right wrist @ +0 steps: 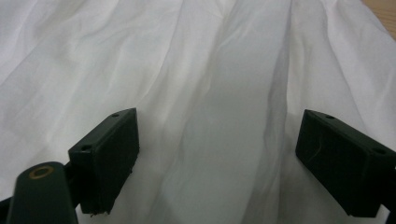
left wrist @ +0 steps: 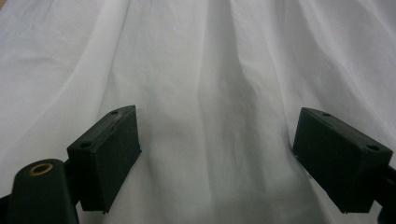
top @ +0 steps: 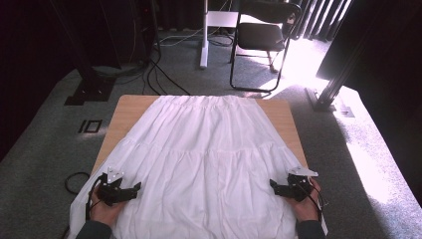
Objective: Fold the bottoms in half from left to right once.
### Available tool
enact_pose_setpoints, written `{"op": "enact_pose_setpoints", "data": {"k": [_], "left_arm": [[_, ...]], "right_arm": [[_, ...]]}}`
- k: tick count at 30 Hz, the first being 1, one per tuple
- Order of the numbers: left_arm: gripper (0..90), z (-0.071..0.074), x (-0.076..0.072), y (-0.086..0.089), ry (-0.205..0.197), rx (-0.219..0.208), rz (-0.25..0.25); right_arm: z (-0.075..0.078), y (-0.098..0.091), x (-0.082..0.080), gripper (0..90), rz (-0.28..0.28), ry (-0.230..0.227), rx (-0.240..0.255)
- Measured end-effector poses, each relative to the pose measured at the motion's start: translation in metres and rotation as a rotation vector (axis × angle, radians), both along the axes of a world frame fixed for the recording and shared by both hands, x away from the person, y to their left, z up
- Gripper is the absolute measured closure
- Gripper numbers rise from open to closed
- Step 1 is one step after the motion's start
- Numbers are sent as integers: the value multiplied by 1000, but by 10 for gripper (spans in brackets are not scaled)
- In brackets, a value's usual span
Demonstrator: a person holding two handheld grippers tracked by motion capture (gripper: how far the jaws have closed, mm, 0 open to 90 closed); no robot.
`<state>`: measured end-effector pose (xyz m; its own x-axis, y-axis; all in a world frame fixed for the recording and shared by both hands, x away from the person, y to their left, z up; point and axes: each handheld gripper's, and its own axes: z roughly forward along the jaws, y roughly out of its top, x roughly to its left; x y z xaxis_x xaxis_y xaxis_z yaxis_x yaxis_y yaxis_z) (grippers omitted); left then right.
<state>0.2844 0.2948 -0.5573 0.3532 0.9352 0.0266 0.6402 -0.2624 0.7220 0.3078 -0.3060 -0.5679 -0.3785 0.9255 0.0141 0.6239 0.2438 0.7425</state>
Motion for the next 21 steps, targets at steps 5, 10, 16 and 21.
{"op": "enact_pose_setpoints", "data": {"k": [5, 10, 16, 21], "left_arm": [[152, 0, 0, -1, -1, -1, 8], [152, 0, 0, -1, -1, -2, 8], [179, 1, -1, -1, -7, 1, -5], [307, 15, -7, -1, -39, 35, -13]], "right_arm": [[0, 0, 0, 130, -1, 0, 0], [0, 1, -1, 130, -11, -1, 0], [0, 1, -1, 130, -13, -1, 0], [0, 1, -1, 130, -13, 0, 1]]}}
